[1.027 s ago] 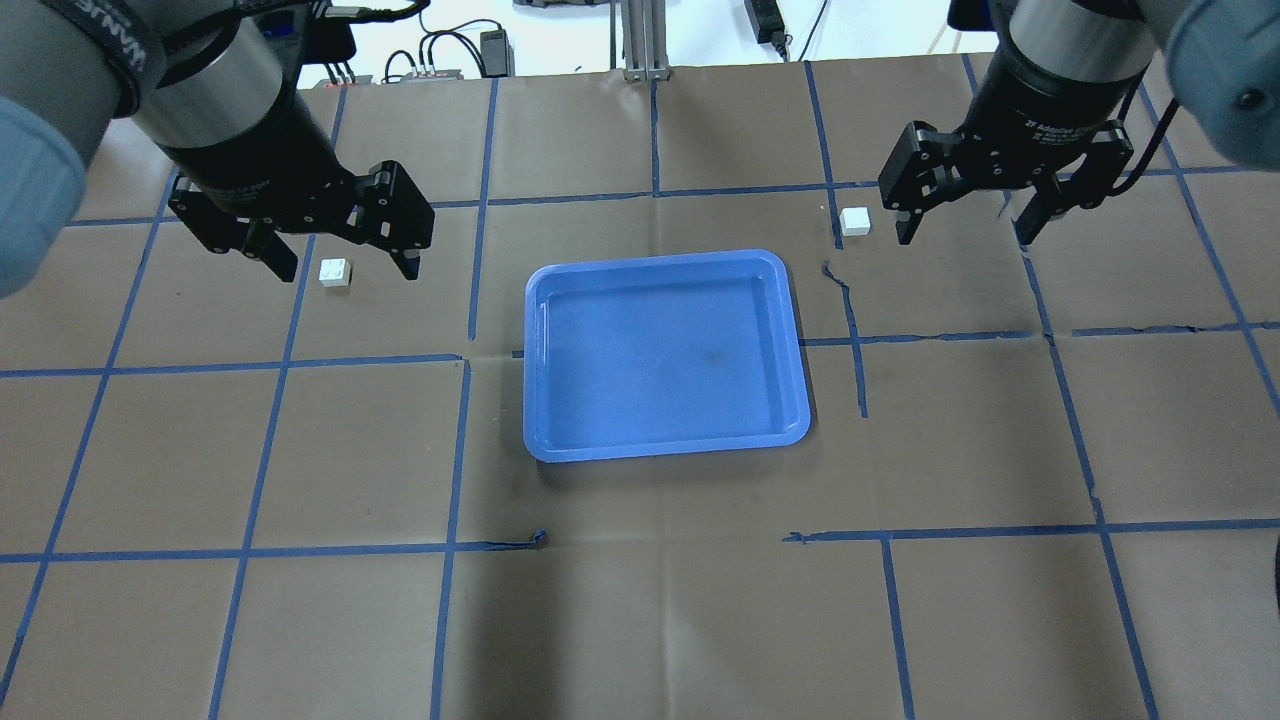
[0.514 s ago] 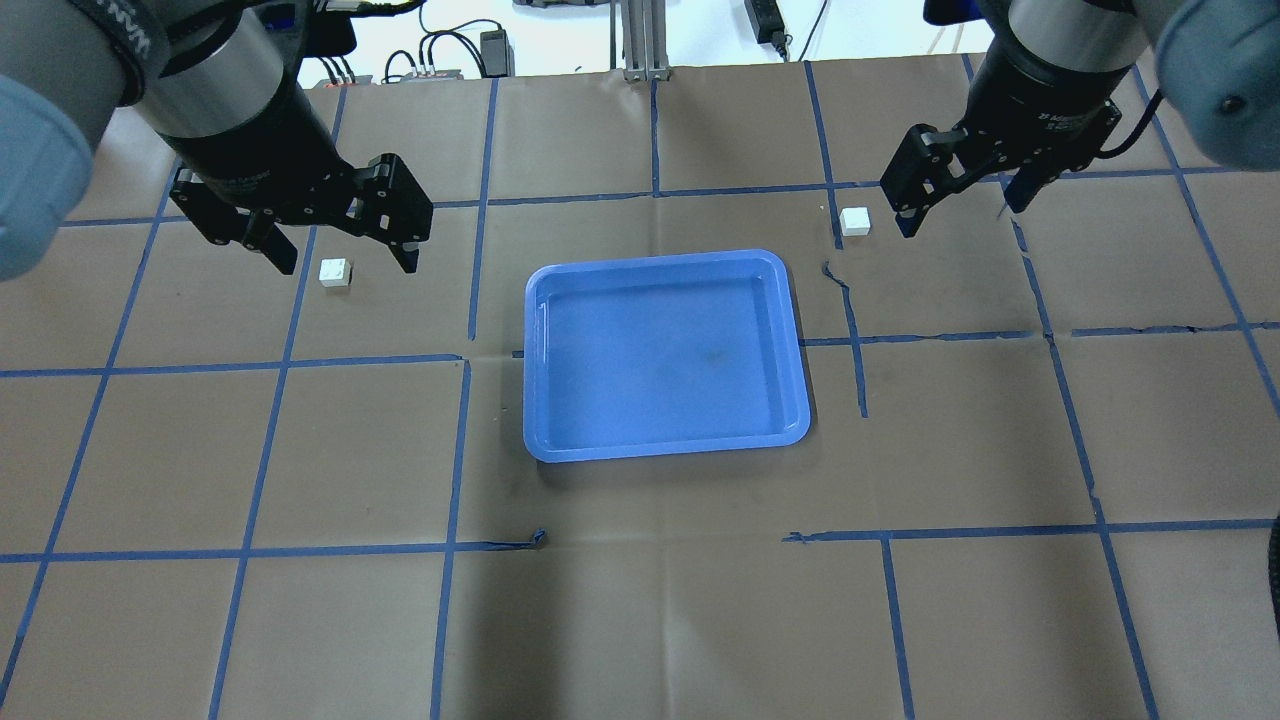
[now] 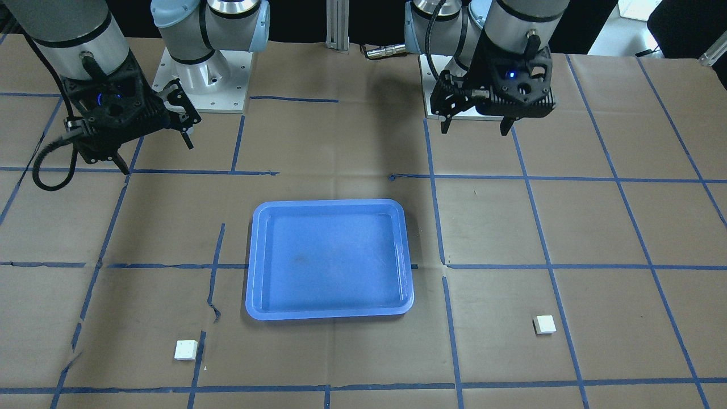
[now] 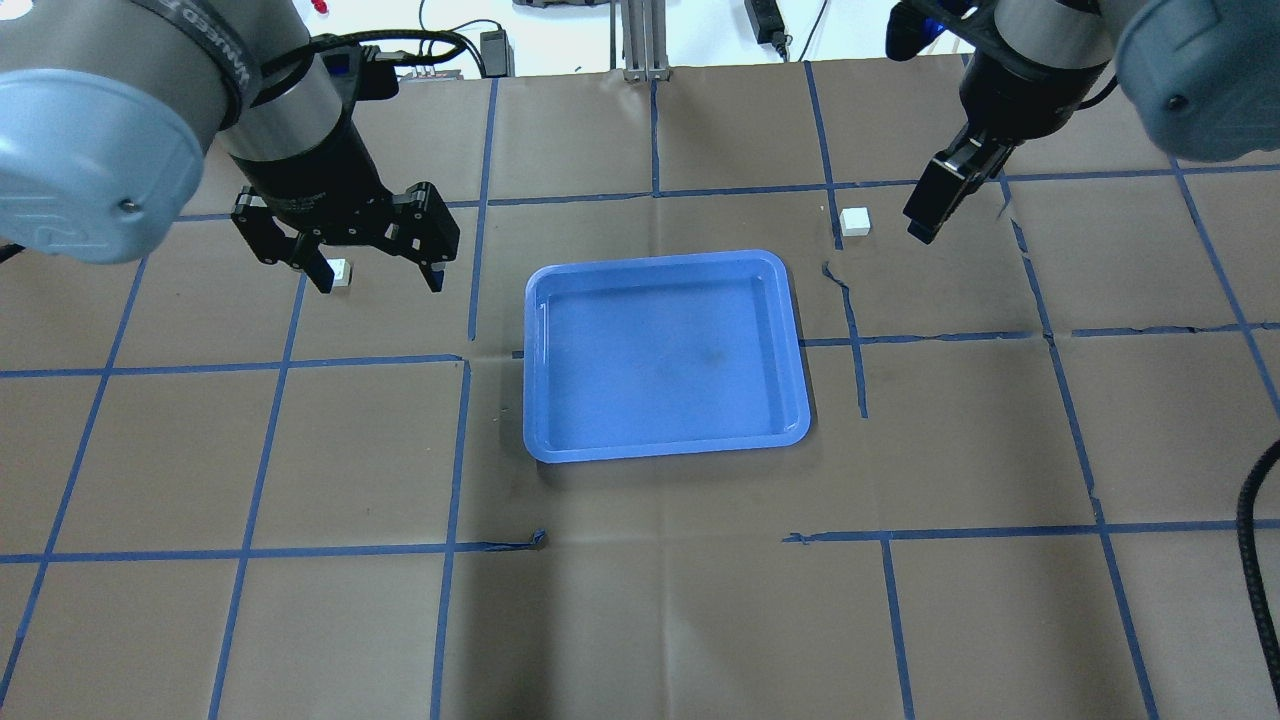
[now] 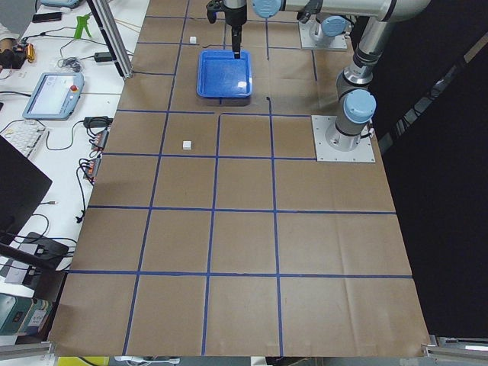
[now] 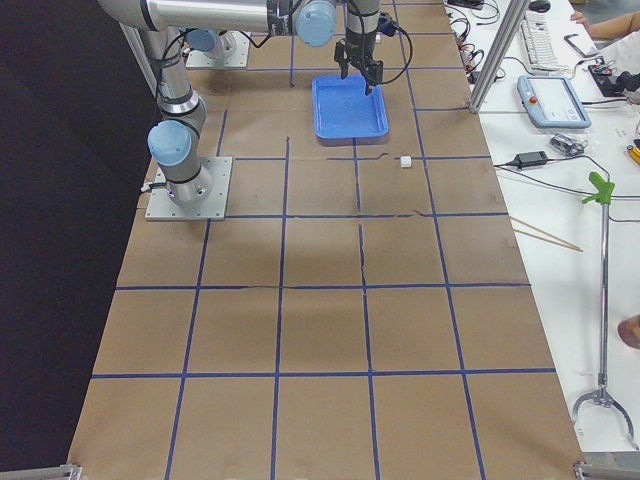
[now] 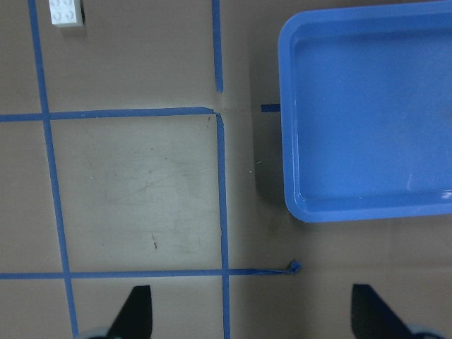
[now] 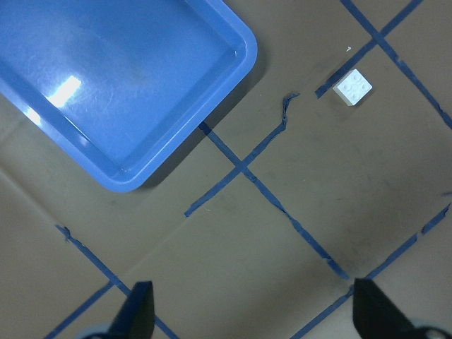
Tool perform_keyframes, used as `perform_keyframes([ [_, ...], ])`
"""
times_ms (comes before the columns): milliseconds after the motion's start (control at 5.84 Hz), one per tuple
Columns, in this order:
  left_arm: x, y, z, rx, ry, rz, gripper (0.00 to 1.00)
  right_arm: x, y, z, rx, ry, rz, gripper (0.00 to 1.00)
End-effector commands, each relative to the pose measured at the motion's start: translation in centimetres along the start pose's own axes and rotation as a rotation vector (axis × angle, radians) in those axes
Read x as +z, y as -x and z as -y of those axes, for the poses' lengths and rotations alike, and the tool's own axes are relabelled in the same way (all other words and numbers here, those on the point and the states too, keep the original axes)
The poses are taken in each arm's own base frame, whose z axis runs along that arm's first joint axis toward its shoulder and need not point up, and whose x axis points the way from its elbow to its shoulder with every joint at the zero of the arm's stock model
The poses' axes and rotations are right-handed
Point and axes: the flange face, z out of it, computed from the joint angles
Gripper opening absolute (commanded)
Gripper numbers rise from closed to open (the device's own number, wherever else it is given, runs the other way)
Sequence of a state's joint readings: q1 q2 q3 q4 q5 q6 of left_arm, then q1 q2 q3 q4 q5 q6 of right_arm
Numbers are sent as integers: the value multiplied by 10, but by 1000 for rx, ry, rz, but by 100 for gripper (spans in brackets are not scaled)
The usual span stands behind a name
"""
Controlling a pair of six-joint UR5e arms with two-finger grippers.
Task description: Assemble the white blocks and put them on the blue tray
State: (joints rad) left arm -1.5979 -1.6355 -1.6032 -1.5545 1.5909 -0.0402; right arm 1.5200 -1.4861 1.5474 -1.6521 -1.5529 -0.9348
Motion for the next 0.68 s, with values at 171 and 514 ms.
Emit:
perform_keyframes([
  [171, 116, 158, 113, -202, 16, -25, 99, 36, -67, 7, -474, -17, -22, 99],
  [514, 178, 173, 157, -129, -44, 4, 99, 62, -122, 41, -728, -19, -37, 99],
])
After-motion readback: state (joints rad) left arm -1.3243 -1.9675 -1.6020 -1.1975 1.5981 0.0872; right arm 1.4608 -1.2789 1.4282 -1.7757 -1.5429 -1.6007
